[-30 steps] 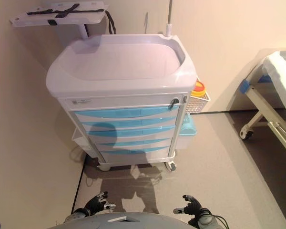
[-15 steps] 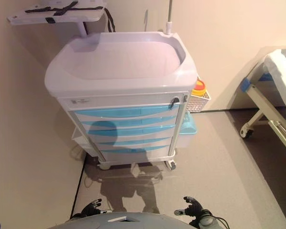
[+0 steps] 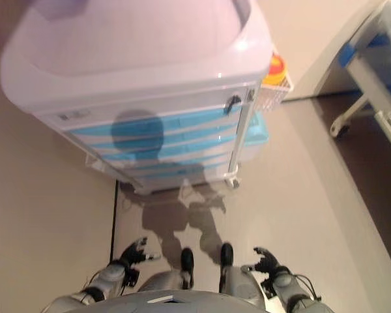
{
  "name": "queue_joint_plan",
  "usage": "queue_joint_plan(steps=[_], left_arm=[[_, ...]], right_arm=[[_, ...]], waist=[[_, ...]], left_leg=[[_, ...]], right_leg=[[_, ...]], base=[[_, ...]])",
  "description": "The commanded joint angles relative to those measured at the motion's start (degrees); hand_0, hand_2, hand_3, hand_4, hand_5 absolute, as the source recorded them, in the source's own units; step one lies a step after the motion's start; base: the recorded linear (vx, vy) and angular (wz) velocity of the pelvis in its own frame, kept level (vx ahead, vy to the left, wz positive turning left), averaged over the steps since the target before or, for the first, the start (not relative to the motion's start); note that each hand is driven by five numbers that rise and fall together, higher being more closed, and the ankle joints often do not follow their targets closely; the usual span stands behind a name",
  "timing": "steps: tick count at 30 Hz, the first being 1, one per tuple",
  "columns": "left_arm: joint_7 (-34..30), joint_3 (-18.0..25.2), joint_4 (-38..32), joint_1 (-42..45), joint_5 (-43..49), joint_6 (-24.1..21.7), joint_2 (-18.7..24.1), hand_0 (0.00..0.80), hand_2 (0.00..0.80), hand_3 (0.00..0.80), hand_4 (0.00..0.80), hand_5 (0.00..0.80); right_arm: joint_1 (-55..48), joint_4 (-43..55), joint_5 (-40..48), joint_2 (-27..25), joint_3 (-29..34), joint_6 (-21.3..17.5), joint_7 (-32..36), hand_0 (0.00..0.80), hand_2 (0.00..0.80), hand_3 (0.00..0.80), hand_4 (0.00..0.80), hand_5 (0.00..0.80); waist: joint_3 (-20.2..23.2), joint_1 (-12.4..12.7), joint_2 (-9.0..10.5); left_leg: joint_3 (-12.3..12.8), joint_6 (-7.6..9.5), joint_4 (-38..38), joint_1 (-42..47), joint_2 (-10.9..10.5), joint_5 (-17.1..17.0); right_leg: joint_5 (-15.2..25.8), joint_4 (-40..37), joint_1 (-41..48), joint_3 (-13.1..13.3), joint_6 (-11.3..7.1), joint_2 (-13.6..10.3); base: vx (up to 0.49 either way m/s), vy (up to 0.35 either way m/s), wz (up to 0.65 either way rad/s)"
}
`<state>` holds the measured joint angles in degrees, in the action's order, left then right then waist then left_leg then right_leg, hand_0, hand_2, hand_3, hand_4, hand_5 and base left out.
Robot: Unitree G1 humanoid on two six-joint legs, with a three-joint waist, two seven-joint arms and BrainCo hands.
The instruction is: Open the drawer and pick up the medicine
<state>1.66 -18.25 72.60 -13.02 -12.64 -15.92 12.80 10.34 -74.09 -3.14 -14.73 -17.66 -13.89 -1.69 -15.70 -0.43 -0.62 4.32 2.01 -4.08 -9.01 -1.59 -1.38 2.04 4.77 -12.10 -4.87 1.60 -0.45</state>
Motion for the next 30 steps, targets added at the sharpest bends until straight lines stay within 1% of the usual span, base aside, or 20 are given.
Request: queue_joint_plan(steps=[1, 5, 7, 11, 16, 19, 23, 28, 30], left_arm=[[1.92, 0.20, -1.04, -0.69, -3.68, -3.00, -1.17, 0.000, 0.000, 0.000, 0.000, 0.000], [1.98, 1.11, -2.21, -2.54, -7.04, -4.58, -0.53, 0.000, 0.000, 0.000, 0.000, 0.000], [0.75, 1.86, -3.21, -3.47, -9.16, -5.20, 0.01, 0.000, 0.000, 0.000, 0.000, 0.000], [-5.67, 2.87, -7.76, -5.16, -15.32, -9.97, 1.18, 0.000, 0.000, 0.000, 0.000, 0.000], [-11.21, 4.88, -14.77, -6.36, -23.48, -12.23, 3.34, 0.000, 0.000, 0.000, 0.000, 0.000], [-13.71, 5.45, -17.76, -6.87, -28.03, -13.19, 3.71, 0.000, 0.000, 0.000, 0.000, 0.000], [-13.33, 5.30, -20.92, -8.51, -29.56, -15.01, 4.56, 0.000, 0.000, 0.000, 0.000, 0.000], [-15.50, 5.40, -25.38, -10.84, -35.48, -15.01, 6.26, 0.000, 0.000, 0.000, 0.000, 0.000], [-17.65, 5.82, -26.92, -12.03, -39.34, -14.45, 6.98, 0.000, 0.000, 0.000, 0.000, 0.000]], right_arm=[[1.23, 1.35, 3.16, -0.83, -2.84, -0.66, -1.92, 0.000, 0.000, 0.000, 0.000, 0.000], [3.18, 2.58, 4.84, -1.69, -3.17, -0.10, -2.74, 0.000, 0.000, 0.000, 0.000, 0.000], [3.91, 2.93, 5.65, -2.29, -3.17, 0.09, -3.03, 0.000, 0.000, 0.000, 0.000, 0.000], [4.91, 3.93, 7.11, -3.84, -2.90, 0.33, -2.94, 0.000, 0.000, 0.000, 0.000, 0.000], [4.25, 5.68, 8.70, -4.97, -2.50, 0.54, -2.09, 0.000, 0.000, 0.000, 0.000, 0.000], [3.65, 6.20, 8.99, -5.40, -2.31, 0.76, -1.59, 0.000, 0.000, 0.000, 0.000, 0.000], [2.82, 6.58, 8.57, -5.89, -2.75, 0.68, -0.97, 0.000, 0.000, 0.000, 0.000, 0.000], [1.25, 7.21, 8.20, -6.30, -3.31, -0.31, -0.28, 0.000, 0.000, 0.000, 0.000, 0.000], [0.88, 7.66, 8.33, -6.20, -3.54, -0.69, -0.34, 0.000, 0.000, 0.000, 0.000, 0.000]], waist=[[-2.68, -0.27, 0.95], [-4.71, 0.33, 1.15], [-5.40, 0.60, 1.09], [-6.88, 1.04, 1.09], [-7.87, 1.03, 1.89], [-8.18, 0.62, 2.10], [-8.50, -0.12, 2.47], [-8.91, -0.97, 3.15], [-9.07, -1.28, 3.38]], left_leg=[[-0.60, 2.78, -6.84, -6.28, -3.56, 2.15], [-0.74, 2.98, -12.61, -12.73, -3.85, 2.66], [-0.93, 2.93, -14.79, -15.16, -3.81, 2.99], [-0.83, 3.13, -19.84, -19.90, -3.74, 4.61], [-0.38, 3.25, -25.01, -23.86, -3.61, 6.69], [0.00, 3.32, -27.31, -25.41, -3.23, 7.53], [0.42, 3.55, -28.82, -26.56, -2.69, 7.96], [0.79, 3.76, -29.68, -26.62, -2.30, 8.28], [1.13, 3.93, -29.93, -26.76, -2.05, 8.49]], right_leg=[[-2.45, 10.21, -5.94, 0.98, -1.59, -1.08], [-3.65, 15.81, -12.00, 0.52, -0.77, -0.78], [-4.32, 18.13, -14.26, 0.31, -0.27, -0.57], [-5.70, 22.99, -18.83, 0.06, 0.52, -0.30], [-6.43, 27.20, -22.44, 0.12, 0.71, 0.08], [-6.63, 29.14, -23.96, 0.74, 0.80, 0.47], [-6.64, 30.56, -25.08, 1.75, 0.96, 1.27], [-6.12, 30.89, -24.92, 2.73, 0.70, 1.99], [-5.91, 30.67, -24.81, 3.07, 0.57, 2.21]], base=[[-0.157, -0.024, 0.00], [-0.105, 0.003, 0.03], [-0.068, 0.032, 0.04], [-0.062, 0.033, 0.04], [-0.018, -0.001, 0.00], [0.017, 0.024, -0.08], [0.030, 0.039, -0.05], [0.053, 0.017, -0.08], [0.032, -0.003, -0.09]])
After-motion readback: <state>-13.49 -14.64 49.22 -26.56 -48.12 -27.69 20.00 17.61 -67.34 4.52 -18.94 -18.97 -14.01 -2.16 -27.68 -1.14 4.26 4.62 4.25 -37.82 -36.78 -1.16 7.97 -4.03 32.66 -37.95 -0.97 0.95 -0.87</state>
